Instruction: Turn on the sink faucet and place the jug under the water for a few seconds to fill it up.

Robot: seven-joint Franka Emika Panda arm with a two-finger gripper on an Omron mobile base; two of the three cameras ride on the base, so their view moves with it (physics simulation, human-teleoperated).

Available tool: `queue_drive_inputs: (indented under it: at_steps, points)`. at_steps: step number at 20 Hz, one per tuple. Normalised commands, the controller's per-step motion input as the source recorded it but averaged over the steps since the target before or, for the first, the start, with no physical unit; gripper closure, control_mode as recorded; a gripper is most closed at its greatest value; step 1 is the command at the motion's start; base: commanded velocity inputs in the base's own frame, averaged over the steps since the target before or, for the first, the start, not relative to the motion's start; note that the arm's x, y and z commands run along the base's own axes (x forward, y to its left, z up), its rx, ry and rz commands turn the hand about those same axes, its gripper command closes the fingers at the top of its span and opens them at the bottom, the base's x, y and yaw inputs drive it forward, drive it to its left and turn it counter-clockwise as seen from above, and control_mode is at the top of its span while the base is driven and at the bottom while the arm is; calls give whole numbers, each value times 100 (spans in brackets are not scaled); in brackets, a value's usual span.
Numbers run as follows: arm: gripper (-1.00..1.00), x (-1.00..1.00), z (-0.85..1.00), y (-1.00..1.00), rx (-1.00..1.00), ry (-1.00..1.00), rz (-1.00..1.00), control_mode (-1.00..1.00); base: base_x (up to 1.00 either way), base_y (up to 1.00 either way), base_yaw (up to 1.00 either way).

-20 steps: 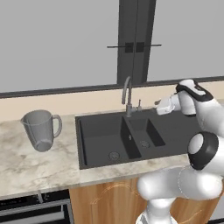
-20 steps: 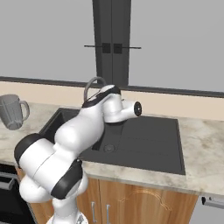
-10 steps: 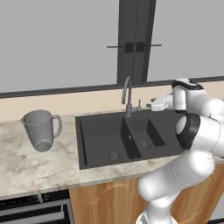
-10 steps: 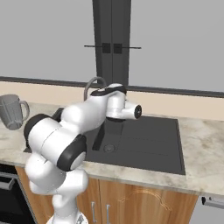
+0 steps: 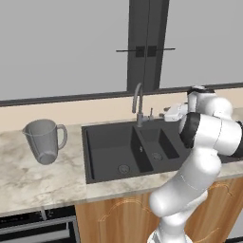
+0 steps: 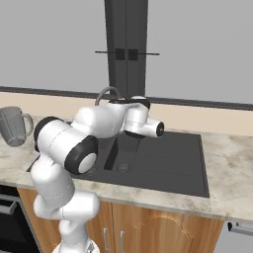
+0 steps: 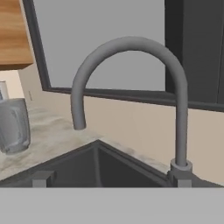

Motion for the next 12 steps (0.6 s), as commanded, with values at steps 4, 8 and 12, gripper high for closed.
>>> queue_drive_inputs:
  at_steps: [4, 8, 12]
  points:
    - [-100, 33, -24, 0, 0, -4, 0, -100, 0, 0, 0]
    - [-100, 37, -23, -2, 0, -5, 0, -100, 0, 0, 0]
    - [-100, 38, -19, -7, 0, -6, 0, -100, 0, 0, 0]
